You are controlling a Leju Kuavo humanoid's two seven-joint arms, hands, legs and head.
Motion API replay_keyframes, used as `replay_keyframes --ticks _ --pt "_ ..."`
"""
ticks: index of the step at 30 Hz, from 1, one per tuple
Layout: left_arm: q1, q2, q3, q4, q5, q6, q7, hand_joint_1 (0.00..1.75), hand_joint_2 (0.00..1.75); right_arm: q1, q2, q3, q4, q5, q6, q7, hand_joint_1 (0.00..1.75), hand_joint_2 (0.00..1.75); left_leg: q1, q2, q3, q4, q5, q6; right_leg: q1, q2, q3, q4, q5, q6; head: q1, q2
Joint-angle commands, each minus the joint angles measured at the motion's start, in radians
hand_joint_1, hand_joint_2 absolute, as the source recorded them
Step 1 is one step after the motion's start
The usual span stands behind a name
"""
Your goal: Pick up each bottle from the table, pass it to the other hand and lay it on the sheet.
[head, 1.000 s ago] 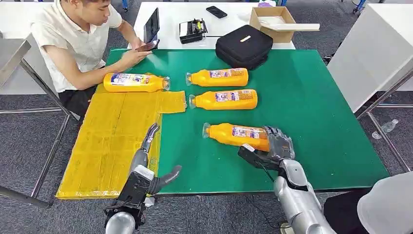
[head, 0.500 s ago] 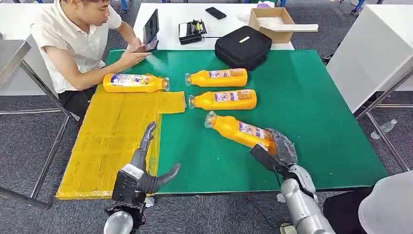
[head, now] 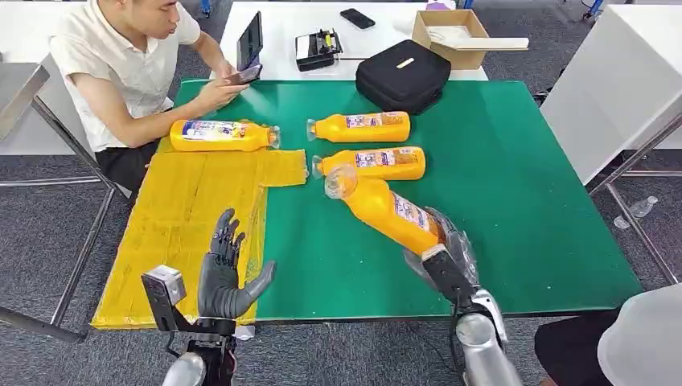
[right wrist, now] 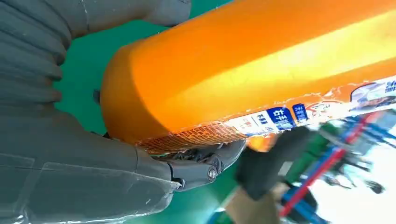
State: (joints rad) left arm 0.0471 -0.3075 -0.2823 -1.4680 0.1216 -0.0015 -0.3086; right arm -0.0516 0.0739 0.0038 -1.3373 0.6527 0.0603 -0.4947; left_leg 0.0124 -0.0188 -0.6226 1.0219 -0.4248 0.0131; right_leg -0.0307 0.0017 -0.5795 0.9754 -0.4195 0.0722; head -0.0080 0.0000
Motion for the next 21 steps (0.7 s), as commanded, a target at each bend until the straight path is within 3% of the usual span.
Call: replay_keyframes --ticks 1,11,17,21 --pt "-0.002 -0.042 0.013 0.111 0.044 0.005 0.009 0.0 1.75 0.005 0.063 0.113 -0.131 -0.032 0.017 -0.013 1.75 1.75 0.0 0.002 0.001 0.0 -0.001 0.0 0.0 0.001 0.001 0.0 0.0 -0.002 0.0 0.0" --pt "-0.015 -0.042 -0.011 0.099 0.087 -0.048 -0.004 0.0 1.75 -0.016 0.099 0.163 -0.111 -0.063 0.031 -0.018 1.75 1.75 0.0 0.002 0.001 0.0 -0.001 0.0 0.0 0.001 0.0 0.0 0.0 -0.002 0.0 0.0" --pt "-0.019 -0.03 -0.069 0.068 0.098 -0.143 0.006 0.0 1.75 -0.088 0.119 0.222 0.064 -0.066 0.03 -0.011 1.75 1.75 0.001 0.005 0.003 0.0 -0.002 0.0 0.002 0.003 0.002 -0.001 0.0 -0.004 0.0 0.0" --pt "-0.019 -0.028 -0.078 0.067 0.096 -0.15 0.009 0.0 1.75 -0.1 0.119 0.226 0.082 -0.065 0.027 -0.012 1.75 1.75 0.001 0.004 0.003 0.0 -0.001 0.0 0.001 0.002 0.003 -0.001 0.0 -0.004 0.0 0.0"
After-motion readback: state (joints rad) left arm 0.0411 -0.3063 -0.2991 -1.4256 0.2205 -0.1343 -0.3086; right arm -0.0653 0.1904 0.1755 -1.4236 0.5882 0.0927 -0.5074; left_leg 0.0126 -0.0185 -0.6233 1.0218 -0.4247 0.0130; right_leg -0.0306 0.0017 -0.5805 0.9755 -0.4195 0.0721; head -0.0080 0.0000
